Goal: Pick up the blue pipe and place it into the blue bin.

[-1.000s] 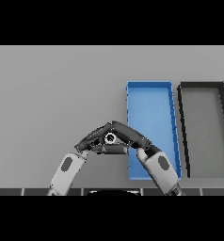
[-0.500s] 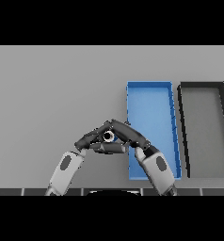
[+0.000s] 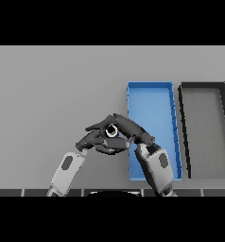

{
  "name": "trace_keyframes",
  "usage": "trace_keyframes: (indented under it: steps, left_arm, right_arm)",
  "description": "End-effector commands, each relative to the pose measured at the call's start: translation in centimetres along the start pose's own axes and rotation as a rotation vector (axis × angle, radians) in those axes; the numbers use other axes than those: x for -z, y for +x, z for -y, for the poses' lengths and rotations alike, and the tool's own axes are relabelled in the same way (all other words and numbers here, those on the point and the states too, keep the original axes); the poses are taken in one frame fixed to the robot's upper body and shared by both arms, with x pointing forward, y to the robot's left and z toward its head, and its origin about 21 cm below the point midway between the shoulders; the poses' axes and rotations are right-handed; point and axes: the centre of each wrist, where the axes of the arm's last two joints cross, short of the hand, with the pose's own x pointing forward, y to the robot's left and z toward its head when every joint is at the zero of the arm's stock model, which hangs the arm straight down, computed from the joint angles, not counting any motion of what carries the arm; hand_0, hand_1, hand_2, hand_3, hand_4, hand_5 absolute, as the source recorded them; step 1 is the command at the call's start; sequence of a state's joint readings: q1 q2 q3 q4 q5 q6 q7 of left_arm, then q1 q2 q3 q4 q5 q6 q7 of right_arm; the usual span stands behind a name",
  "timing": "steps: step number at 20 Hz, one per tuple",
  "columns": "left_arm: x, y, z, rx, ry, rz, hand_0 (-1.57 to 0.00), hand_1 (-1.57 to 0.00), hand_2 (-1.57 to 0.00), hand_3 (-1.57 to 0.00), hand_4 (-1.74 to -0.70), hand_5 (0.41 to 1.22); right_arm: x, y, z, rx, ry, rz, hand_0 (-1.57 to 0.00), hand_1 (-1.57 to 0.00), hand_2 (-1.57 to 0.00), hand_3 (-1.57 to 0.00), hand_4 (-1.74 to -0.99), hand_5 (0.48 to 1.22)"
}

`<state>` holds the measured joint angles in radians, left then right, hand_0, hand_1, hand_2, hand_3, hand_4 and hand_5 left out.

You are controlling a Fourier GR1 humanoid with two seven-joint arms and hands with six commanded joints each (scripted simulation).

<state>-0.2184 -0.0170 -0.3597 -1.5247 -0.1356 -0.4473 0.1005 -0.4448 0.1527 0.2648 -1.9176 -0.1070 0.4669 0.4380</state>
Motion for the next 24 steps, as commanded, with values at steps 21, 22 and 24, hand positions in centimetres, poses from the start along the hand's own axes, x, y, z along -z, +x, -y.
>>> trace_keyframes:
  steps: [21, 22, 24]
  left_arm:
    - [-1.5, 0.5, -0.6, 0.019, 0.021, 0.012, 0.0, 0.0, 0.0, 0.0, -0.94, 0.465]
    - [-1.4, 0.5, -0.5, 0.021, 0.024, 0.015, 0.0, 0.0, 0.0, 0.0, -0.94, 0.463]
    - [-1.1, 0.6, -0.4, 0.021, 0.025, 0.009, 0.0, 0.0, 0.0, 0.0, -0.94, 0.46]
  right_arm:
    - [-5.5, 3.9, 14.4, -0.014, -0.624, -0.161, -1.57, -1.57, -1.57, -1.57, -1.499, 1.221]
    - [-6.1, 2.9, 14.5, -0.007, -0.641, -0.203, -1.57, -1.57, -1.57, -1.57, -1.499, 1.221]
    - [-7.0, 1.0, 14.6, 0.005, -0.685, -0.286, -1.57, -1.57, -1.57, -1.57, -1.5, 1.221]
